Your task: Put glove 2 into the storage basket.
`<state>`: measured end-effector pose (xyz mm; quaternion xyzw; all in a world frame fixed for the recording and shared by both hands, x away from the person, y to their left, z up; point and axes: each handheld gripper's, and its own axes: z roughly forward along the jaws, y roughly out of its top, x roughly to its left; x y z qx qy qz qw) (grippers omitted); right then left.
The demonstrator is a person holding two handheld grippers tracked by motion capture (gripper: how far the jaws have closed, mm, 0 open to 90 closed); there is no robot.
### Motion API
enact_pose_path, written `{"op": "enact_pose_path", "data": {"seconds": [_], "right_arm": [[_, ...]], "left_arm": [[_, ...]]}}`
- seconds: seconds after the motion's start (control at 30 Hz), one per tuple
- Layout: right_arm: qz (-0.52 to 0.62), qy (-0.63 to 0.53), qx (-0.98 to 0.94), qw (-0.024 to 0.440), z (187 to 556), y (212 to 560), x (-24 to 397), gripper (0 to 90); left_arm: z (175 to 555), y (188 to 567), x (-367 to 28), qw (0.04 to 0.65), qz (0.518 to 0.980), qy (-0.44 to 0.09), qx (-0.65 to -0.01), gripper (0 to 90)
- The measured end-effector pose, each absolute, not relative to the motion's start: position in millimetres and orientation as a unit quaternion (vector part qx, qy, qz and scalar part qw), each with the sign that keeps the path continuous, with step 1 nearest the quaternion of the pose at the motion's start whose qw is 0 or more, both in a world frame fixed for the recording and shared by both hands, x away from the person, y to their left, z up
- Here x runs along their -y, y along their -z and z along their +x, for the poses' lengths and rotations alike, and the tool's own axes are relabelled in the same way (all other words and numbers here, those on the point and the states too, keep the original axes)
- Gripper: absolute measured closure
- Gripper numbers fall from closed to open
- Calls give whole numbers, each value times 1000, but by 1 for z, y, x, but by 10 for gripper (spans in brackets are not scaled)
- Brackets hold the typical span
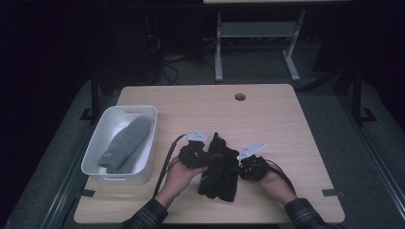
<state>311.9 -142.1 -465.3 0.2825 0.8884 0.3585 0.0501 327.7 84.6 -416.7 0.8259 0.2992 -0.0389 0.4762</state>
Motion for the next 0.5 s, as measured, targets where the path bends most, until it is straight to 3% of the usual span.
{"op": "enact_pose_path", "data": {"seconds": [0.33, 0.5], "right_arm": [[293, -381, -876, 37, 317, 462, 152, 855], [323, -390, -859, 75, 323, 455, 180, 739]], "left_arm": [[328, 425, -70, 480, 826, 48, -292, 858], [327, 424, -66, 488, 824, 49, -284, 835]]}}
